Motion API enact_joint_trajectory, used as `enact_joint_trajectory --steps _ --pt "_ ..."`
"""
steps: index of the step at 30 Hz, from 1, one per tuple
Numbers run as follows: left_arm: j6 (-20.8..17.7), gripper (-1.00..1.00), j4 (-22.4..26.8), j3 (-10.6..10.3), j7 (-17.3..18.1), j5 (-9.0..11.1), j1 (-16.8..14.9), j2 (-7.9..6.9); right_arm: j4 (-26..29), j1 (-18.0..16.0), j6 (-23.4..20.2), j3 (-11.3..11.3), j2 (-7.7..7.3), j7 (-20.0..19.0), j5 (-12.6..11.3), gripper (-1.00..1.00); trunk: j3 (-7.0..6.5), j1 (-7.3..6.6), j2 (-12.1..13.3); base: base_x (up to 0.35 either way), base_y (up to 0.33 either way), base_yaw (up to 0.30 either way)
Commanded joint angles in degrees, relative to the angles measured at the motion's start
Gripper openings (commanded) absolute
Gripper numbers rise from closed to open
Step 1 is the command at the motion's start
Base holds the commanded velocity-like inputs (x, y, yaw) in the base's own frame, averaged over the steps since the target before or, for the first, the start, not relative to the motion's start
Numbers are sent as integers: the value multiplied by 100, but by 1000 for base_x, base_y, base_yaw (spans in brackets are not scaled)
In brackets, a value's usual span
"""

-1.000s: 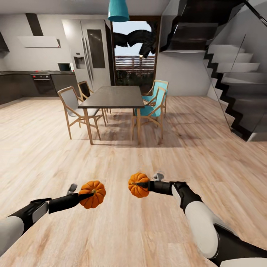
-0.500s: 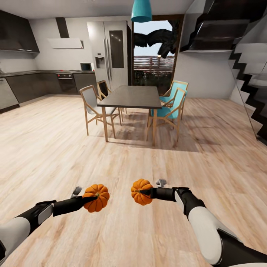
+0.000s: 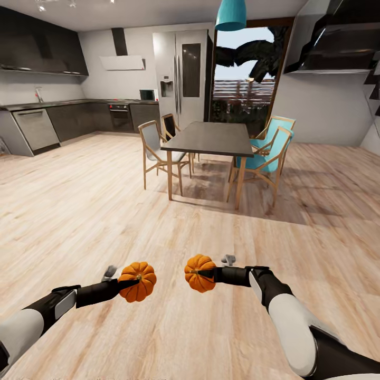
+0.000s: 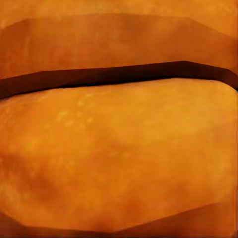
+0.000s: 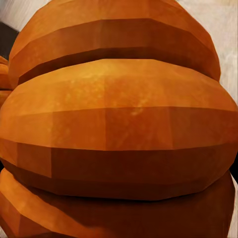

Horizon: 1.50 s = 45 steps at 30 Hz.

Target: Place each of the two pumpkins and all three candles from the living room inside a cabinet in the living room (use any cabinet), then make sure every cabinet is closed, and position the cauldron so it is next to a table in the living room.

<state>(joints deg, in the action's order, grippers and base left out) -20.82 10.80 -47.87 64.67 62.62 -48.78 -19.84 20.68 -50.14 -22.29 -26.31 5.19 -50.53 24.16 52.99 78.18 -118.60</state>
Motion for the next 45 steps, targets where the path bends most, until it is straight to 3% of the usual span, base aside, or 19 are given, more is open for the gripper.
enact_joint_trajectory --steps 1,45 --pt "-1 -100 1 15 5 4 0 3 1 0 -6 -6 0 -1 -18 -100 0 0 0 0 0 240" --pt "-1 -100 1 15 10 6 0 -12 -20 4 -12 -6 0 0 -25 -100 0 0 0 0 0 231"
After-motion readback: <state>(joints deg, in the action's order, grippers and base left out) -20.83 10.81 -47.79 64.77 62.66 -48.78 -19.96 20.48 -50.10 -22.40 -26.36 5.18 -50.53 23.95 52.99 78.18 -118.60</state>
